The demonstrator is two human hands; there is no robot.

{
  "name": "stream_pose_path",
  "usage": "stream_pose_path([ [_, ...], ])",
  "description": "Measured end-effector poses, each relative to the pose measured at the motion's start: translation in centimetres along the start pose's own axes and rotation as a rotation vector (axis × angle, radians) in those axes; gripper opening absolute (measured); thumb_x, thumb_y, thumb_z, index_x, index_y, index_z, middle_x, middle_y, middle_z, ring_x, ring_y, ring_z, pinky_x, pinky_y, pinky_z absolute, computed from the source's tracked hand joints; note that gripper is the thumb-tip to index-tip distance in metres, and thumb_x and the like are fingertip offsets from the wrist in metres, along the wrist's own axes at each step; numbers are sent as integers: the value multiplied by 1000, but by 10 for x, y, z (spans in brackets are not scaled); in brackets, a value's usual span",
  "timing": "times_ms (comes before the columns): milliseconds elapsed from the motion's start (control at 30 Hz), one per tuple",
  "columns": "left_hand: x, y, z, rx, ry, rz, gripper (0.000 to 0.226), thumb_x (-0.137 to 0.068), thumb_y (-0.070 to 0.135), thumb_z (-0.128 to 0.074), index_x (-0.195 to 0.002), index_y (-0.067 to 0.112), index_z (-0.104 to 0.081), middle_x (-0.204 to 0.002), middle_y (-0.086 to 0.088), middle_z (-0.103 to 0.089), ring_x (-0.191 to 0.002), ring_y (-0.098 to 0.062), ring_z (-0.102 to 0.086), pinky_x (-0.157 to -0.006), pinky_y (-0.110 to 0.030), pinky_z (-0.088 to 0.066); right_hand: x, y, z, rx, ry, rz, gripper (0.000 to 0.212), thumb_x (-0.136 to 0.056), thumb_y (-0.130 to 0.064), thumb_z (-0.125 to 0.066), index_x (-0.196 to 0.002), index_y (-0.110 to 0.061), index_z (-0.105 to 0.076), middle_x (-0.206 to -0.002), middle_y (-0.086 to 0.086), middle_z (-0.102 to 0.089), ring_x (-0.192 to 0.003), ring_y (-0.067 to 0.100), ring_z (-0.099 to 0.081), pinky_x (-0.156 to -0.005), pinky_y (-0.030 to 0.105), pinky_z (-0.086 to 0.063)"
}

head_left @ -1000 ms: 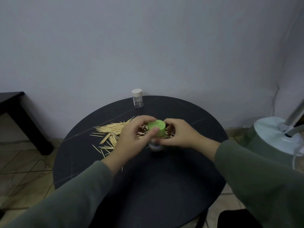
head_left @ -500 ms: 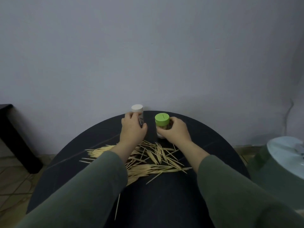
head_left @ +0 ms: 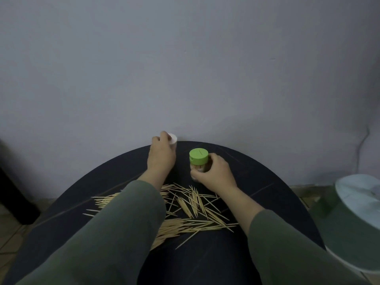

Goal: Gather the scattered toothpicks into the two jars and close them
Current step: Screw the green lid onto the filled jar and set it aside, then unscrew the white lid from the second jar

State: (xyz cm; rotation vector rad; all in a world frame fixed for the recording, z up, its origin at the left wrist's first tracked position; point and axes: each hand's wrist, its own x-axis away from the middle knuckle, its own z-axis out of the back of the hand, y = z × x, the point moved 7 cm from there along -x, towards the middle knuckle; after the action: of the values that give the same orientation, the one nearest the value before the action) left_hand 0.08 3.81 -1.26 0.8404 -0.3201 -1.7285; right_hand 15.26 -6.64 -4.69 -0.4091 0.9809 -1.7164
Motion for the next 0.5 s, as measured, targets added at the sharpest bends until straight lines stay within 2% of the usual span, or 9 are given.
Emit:
stream_pose_path([
  [67, 5, 6, 12, 0, 53, -50, 27, -95, 27, -56, -115, 13, -45, -118, -15, -47, -98, -35, -55, -77, -39, -46, 3, 0, 1, 22, -37, 16, 67, -75, -45, -76, -131, -21, -47, -120, -4, -48, -119, 14, -47, -87, 26, -41],
  [133, 14, 12, 30, 53, 120, -104, 28, -95, 29, -55, -117, 15, -45, -119, -13, -44, -93, -32, -56, -74, -37, -47, 7, -5, 6, 33, -46, 41, 90, -72, -54, -75, -145, -23, -32, -137, 0, -39, -129, 17, -39, -100, 35, -42],
  [167, 21, 16, 40, 92, 135, -134, 30, -95, 31, -55, -120, 17, -44, -121, -12, -41, -91, -30, -56, -73, -34, -48, 10, -10, 11, 16, -13, 66, 93, -73, -56, -73, -147, -25, -27, -141, 1, -35, -131, 18, -37, -104, 40, -42],
  [200, 29, 21, 49, 127, 134, -167, 32, -96, 32, -54, -122, 18, -43, -123, -10, -38, -89, -26, -55, -73, -31, -48, 14, -17, 19, -17, 40, 108, 88, -76, -55, -70, -147, -26, -27, -140, 1, -35, -130, 19, -38, -103, 42, -43],
  [267, 47, 30, 66, 161, 97, -229, 35, -95, 33, -55, -125, 20, -42, -126, -6, -34, -89, -22, -53, -73, -28, -47, 25, -37, 34, -127, 147, 205, 67, -86, -48, -63, -143, -26, -35, -130, -1, -41, -119, 16, -44, -94, 35, -47],
  [333, 71, 38, 80, 151, 22, -277, 38, -94, 37, -56, -126, 24, -41, -128, -2, -34, -93, -20, -53, -74, -28, -48, 37, -58, 42, -217, 171, 262, 53, -91, -46, -56, -137, -26, -41, -119, -2, -44, -106, 13, -50, -86, 29, -51],
  [433, 114, 51, 91, 57, -82, -412, 48, -93, 37, -57, -134, 24, -37, -131, 1, -39, -96, -12, -54, -73, -23, -49, 52, -78, 39, -274, -3, 245, 55, -90, -54, -51, -136, -27, -43, -115, -2, -49, -99, 13, -56, -74, 23, -52],
  [500, 141, 60, 96, 15, -102, -537, 56, -91, 35, -61, -138, 20, -37, -130, 0, -44, -98, -6, -53, -80, -22, -51, 66, -83, 29, -190, -204, 223, 60, -86, -63, -48, -134, -27, -45, -112, -5, -55, -98, 11, -59, -76, 25, -53],
])
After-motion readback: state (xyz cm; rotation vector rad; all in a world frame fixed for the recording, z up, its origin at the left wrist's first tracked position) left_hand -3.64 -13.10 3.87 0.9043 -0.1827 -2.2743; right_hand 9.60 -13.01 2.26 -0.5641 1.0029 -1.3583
